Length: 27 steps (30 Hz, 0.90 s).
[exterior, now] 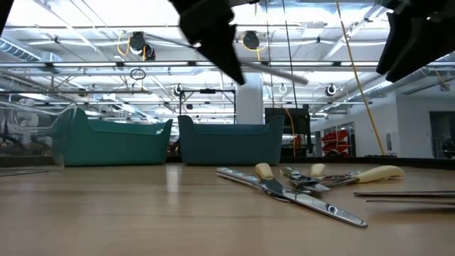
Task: Sort silverware by color (type)
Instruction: Put the top right blue table knife into the blue bin
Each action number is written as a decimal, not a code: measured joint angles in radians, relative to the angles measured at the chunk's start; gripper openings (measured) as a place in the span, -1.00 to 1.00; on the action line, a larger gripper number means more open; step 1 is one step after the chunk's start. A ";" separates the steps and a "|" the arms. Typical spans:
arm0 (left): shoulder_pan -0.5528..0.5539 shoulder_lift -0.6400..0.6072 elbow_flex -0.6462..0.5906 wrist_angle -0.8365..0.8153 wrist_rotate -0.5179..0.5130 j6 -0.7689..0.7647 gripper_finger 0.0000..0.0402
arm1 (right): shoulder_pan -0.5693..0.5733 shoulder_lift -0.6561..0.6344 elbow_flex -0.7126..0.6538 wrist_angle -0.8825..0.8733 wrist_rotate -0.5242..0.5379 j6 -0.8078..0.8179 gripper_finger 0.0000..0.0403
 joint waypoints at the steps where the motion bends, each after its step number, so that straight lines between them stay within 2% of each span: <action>1: 0.003 -0.007 -0.001 -0.023 -0.002 0.006 -0.86 | 0.009 0.000 -0.006 0.001 0.007 0.009 -0.24; 6: 0.056 -0.063 -0.001 0.015 -0.007 0.086 -0.86 | 0.052 0.000 -0.054 0.009 0.047 0.042 -0.24; 12: 0.176 -0.115 -0.001 0.045 0.030 0.168 -0.86 | 0.088 0.001 -0.148 0.082 0.081 0.079 -0.24; 20: 0.351 -0.120 -0.002 0.110 0.230 0.246 -0.86 | 0.099 0.000 -0.227 0.169 0.078 0.070 -0.24; 27: 0.485 -0.121 -0.002 0.194 0.344 0.351 -0.86 | 0.099 0.000 -0.234 0.171 0.120 0.064 -0.24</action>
